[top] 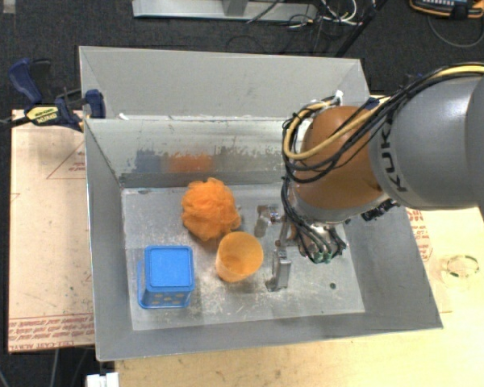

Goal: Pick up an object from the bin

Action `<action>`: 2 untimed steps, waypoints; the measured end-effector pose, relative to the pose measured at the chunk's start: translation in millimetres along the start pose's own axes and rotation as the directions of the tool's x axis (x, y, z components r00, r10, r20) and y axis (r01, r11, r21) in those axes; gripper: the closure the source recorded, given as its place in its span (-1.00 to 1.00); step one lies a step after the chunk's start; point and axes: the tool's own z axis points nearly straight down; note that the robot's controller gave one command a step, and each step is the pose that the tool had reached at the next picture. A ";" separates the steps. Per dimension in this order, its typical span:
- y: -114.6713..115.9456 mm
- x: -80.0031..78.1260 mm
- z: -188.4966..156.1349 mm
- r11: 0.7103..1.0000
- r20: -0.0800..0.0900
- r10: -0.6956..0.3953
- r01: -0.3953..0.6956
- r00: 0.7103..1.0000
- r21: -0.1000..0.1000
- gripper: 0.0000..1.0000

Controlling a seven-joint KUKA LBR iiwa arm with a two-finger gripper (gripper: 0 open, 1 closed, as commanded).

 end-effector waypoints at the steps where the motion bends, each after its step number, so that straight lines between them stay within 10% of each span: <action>1: -0.1 -1.4 -4.4 1.000 0.007 0.001 -0.001 1.000 0.000 -1.00; 2: 39.5 -7.5 47.0 1.000 0.004 0.015 -0.015 1.000 -0.001 -1.00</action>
Offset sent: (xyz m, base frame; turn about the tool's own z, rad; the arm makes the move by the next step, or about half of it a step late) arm 0.0062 0.0457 -0.0568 0.0167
